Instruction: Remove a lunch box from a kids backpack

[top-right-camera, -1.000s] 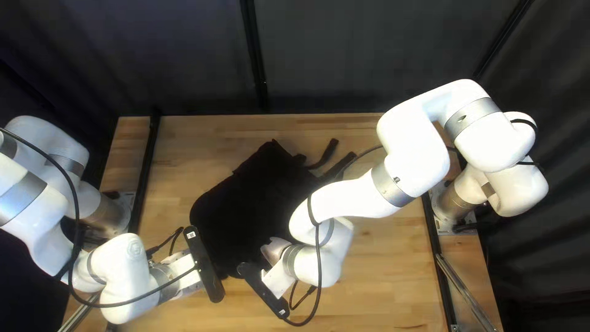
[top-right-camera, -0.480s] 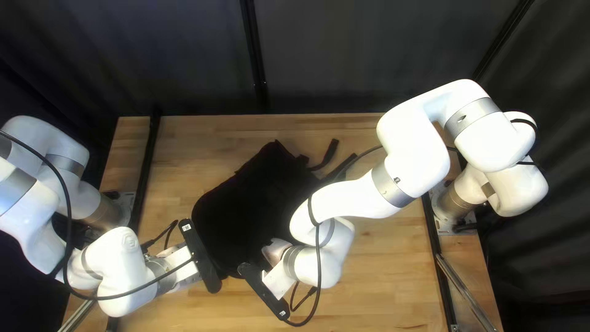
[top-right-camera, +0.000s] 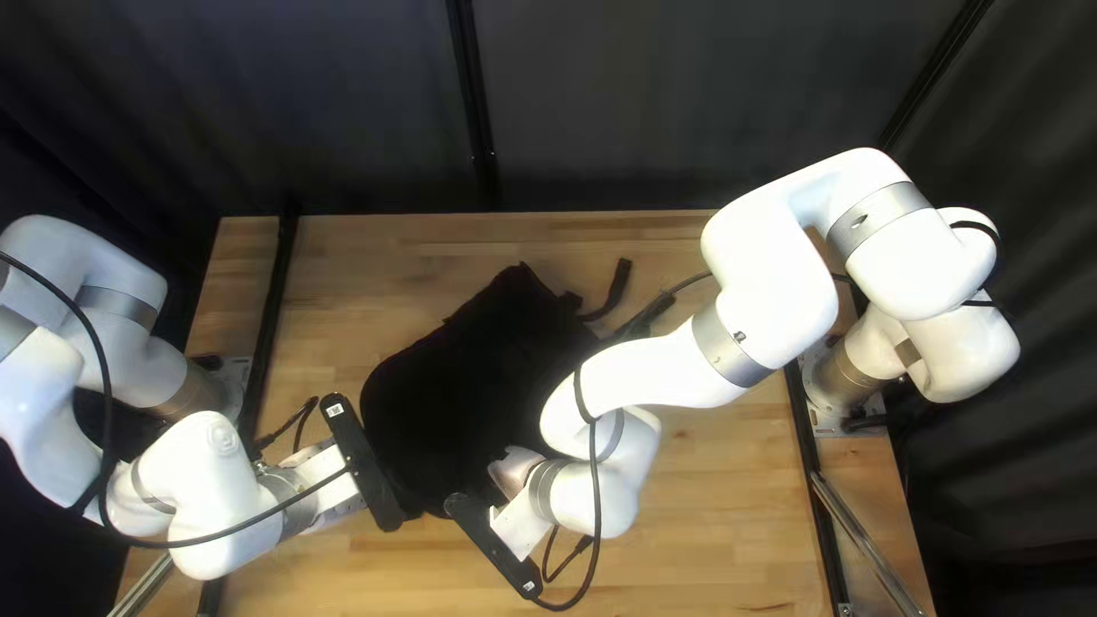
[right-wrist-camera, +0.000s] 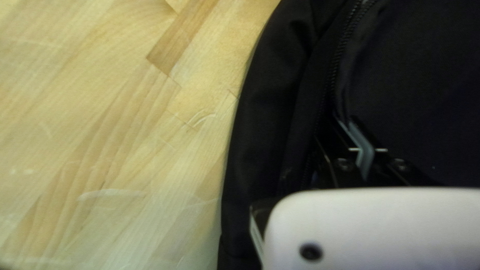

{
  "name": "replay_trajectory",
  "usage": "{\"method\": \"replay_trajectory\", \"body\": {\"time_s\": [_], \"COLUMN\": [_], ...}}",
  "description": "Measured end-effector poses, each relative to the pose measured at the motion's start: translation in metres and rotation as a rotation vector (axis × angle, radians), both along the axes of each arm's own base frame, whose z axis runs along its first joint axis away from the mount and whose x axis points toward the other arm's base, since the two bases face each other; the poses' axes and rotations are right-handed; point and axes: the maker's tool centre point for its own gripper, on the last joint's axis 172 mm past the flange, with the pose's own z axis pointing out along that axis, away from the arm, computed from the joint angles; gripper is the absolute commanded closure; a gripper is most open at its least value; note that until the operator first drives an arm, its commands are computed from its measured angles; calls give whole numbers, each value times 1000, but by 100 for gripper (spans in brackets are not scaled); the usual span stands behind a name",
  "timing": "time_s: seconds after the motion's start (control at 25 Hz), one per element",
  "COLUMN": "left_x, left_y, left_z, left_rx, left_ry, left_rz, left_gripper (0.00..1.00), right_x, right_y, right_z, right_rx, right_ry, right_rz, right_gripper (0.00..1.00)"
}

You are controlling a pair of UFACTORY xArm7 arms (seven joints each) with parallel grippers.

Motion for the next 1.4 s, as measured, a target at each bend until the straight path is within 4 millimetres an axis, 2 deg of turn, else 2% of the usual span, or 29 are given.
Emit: {"method": "replay_trajectory", "body": {"time_s": [0.4,0.8,1.12,1.4], "left_x": [-19,-28,-28,-16], "left_y": [18,43,62,85], "left_z": [11,15,20,12], "left_rx": [10,7,2,3], "left_ry": [24,53,76,124], "left_rz": [45,89,98,102], "left_gripper": [100,100,100,100], "right_x": [0,1,8,5], "right_y": [3,5,9,14], "right_z": [-3,-7,-11,-15], "right_rx": [8,22,32,40], "right_ry": [-1,1,7,13], "right_rz": [18,31,46,55], "right_gripper": [100,100,100,100]}}
